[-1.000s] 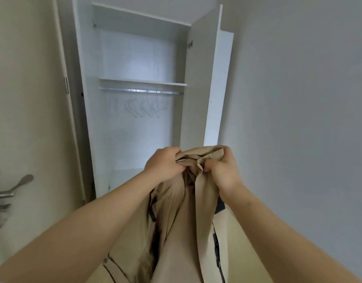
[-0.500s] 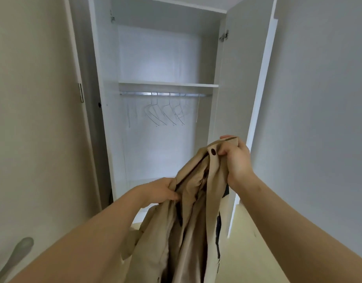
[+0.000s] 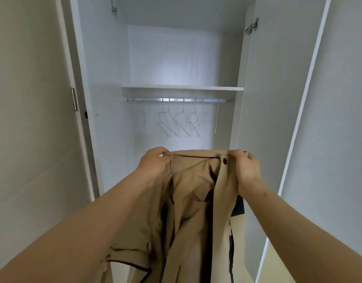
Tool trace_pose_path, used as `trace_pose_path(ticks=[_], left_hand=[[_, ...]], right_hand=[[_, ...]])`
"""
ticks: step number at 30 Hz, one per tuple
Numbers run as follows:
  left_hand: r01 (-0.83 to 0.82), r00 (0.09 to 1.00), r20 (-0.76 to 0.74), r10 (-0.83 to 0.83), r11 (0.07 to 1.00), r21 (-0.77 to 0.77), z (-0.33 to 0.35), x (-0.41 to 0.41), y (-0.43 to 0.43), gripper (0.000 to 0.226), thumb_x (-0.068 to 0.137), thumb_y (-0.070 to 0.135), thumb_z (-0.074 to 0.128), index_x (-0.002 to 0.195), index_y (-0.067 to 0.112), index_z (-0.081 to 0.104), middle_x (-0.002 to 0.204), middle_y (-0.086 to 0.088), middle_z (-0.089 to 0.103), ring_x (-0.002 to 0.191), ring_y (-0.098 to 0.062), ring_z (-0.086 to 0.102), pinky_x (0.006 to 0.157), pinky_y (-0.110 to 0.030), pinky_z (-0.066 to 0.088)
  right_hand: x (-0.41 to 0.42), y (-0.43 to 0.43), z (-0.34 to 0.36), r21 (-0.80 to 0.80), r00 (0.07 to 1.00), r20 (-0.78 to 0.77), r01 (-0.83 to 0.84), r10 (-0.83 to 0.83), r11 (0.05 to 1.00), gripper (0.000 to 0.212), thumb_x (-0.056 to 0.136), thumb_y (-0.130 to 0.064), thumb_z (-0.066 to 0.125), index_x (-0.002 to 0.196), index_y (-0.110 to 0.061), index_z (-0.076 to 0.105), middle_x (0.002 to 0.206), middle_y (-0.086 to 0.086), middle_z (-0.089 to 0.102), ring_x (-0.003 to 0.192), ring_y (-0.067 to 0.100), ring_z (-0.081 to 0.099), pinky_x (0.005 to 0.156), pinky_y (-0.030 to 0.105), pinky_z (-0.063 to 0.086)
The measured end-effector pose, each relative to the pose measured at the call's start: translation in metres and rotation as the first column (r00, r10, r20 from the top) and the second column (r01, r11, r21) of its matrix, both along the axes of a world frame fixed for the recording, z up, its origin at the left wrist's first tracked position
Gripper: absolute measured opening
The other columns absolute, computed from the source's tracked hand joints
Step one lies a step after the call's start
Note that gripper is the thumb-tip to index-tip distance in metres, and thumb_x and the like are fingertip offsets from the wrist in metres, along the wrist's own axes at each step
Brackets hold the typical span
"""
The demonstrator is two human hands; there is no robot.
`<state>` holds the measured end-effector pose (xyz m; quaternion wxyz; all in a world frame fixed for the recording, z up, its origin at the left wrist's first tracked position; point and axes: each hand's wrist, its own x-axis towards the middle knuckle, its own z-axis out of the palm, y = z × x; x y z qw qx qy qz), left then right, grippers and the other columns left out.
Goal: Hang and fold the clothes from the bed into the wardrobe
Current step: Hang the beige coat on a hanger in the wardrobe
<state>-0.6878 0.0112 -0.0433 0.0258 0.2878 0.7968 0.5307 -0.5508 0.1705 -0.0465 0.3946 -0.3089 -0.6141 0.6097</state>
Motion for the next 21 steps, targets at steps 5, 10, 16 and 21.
trace_pose_path(ticks=[5,10,16,21], left_hand=[[0.078,0.963,0.246,-0.108,0.989,0.127,0.022,-0.070,0.070,0.009,0.083,0.019,0.069,0.088,0.024,0.064,0.122,-0.006,0.053,0.110,-0.024,0.054,0.091,-0.035,0.049],[0.089,0.933,0.333,-0.134,0.985,0.147,0.026,-0.139,0.117,0.020,0.079,0.010,0.071,0.089,0.027,0.067,0.127,-0.005,0.052,0.112,-0.024,0.054,0.088,-0.032,0.051],[0.075,0.903,0.401,-0.152,0.976,0.202,0.008,-0.223,0.154,0.034,0.078,0.004,0.068,0.101,0.029,0.067,0.109,-0.008,0.063,0.096,-0.023,0.062,0.072,-0.029,0.056],[0.179,0.875,0.423,-0.237,0.969,0.171,0.000,-0.305,0.160,0.029,0.079,0.006,0.068,0.095,0.031,0.068,0.106,-0.004,0.063,0.095,-0.018,0.063,0.065,-0.021,0.054]], right_hand=[[-0.077,0.091,-0.025,0.028,0.974,0.216,-0.082,0.074,0.996,0.022,0.092,-0.023,0.045,0.088,-0.002,0.052,0.088,0.022,0.050,0.073,0.025,0.051,0.068,0.036,0.045],[-0.166,0.132,-0.027,0.192,0.943,0.267,-0.253,0.198,0.948,0.016,0.096,-0.022,0.043,0.100,-0.019,0.058,0.094,-0.006,0.060,0.081,0.008,0.051,0.075,0.025,0.039],[-0.270,0.134,-0.022,0.066,0.516,0.413,-0.839,0.750,0.541,0.041,0.079,-0.055,0.062,0.111,-0.029,0.058,0.106,-0.012,0.065,0.095,0.004,0.064,0.078,0.019,0.050],[-0.350,0.146,-0.031,0.107,0.646,0.316,-0.752,0.695,0.651,0.023,0.093,-0.036,0.053,0.091,-0.021,0.070,0.088,-0.003,0.074,0.080,0.007,0.070,0.067,0.017,0.054]])
